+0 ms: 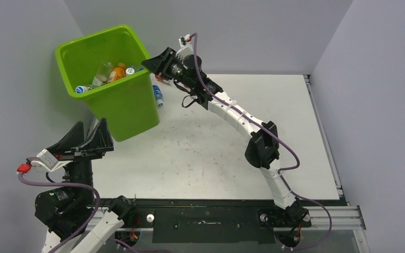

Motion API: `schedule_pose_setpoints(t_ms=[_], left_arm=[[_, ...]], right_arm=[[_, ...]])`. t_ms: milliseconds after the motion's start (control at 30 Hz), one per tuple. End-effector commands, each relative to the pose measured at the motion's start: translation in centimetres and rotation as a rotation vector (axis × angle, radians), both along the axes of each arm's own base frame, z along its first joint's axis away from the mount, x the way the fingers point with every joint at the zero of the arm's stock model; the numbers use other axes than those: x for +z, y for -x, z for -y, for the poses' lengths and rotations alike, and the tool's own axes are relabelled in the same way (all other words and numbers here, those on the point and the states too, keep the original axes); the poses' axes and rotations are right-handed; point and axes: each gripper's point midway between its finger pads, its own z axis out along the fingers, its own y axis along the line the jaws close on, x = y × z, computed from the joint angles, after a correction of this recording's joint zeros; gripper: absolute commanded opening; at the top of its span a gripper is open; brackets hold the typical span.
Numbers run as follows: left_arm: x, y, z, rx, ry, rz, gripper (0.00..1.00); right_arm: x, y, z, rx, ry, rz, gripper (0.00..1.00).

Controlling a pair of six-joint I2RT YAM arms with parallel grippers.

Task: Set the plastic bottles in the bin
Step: Move the trash bin to the center of the board.

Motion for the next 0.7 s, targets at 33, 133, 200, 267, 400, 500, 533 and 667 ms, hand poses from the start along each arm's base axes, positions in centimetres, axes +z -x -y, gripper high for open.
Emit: schedule_pose_setpoints(t_ms=[33, 133, 200, 267, 400, 500, 533, 667], left_arm=[[0.1, 0.4, 0.2, -0.023, 0.002, 0.013, 0.96], [0.2, 0.3, 0.1, -0.017, 0.0, 0.013, 0.96], [0.3, 0.3, 0.1, -0.012, -0.003, 0.016, 0.96], [0.4, 0.3, 0.0, -0.008, -0.005, 0.019, 0.96], [0.9, 0.2, -0.4, 0.028, -0.023, 0.021, 0.96], [1.1, -0.2, -2.0, 0.13, -0.04, -0.031, 0.96], [1.0, -0.5, -2.8, 0.184, -0.038, -0.068, 0.96], [1.2, -1.2, -4.7, 0.326, -0.055, -0.209, 0.96]], right_arm=[[5.6, 2.7, 0.9, 0.055, -0.134, 0.058, 0.22], [6.3, 3.0, 1.4, 0.047, -0.138, 0.073, 0.06], [6.7, 3.1, 1.7, 0.04, -0.129, 0.087, 0.05], [7.2, 3.2, 2.2, 0.025, -0.117, 0.101, 0.05], [8.5, 3.4, 3.2, 0.004, -0.114, 0.11, 0.05], [9.0, 3.4, 3.6, -0.002, -0.103, 0.102, 0.05], [9.1, 3.5, 3.7, -0.003, -0.102, 0.097, 0.05], [9.9, 4.0, 4.7, -0.013, -0.105, 0.094, 0.05]])
